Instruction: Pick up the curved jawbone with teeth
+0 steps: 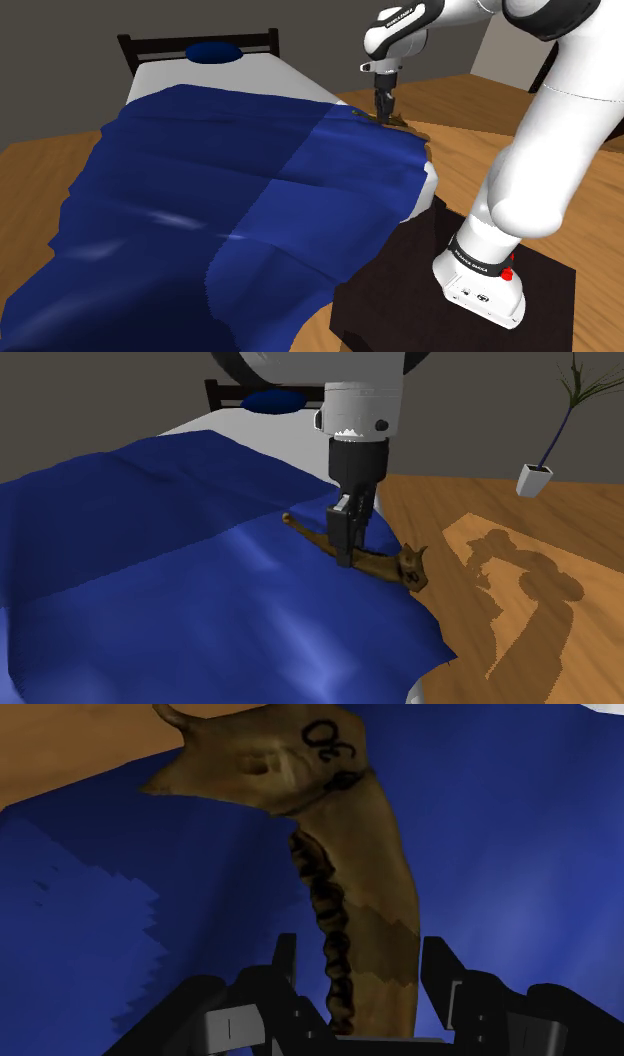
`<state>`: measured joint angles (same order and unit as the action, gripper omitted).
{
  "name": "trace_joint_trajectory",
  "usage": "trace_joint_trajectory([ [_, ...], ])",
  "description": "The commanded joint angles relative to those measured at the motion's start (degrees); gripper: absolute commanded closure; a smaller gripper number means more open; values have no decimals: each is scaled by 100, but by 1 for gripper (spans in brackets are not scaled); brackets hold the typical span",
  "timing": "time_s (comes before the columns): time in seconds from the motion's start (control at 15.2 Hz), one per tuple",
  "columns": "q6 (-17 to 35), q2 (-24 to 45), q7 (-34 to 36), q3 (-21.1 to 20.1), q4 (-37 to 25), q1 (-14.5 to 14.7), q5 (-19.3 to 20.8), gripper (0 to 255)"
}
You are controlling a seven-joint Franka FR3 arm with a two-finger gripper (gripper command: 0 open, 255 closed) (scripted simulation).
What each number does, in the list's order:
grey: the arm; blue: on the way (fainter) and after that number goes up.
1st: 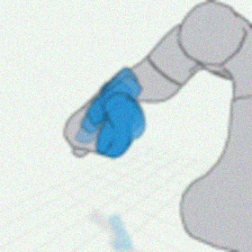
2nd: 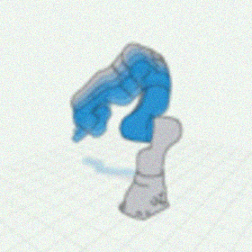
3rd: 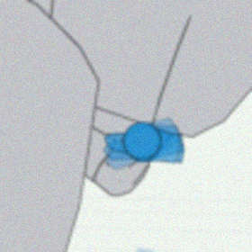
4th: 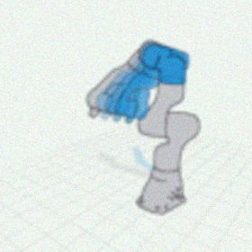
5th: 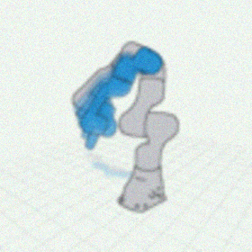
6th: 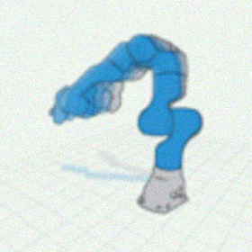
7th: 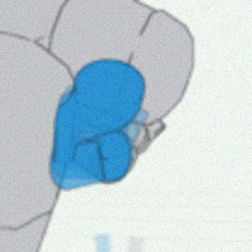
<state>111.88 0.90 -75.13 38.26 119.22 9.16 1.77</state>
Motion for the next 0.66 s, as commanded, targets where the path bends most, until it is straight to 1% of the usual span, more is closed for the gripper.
trace_joint_trajectory([
  [0.0, -156, -104, 40, -4, -71, 8, 65, 255],
  [0.46, -685, -298, 114, -32, -443, 28, 173, 255],
  [0.59, -696, -302, 115, -33, -452, 29, 175, 255],
])
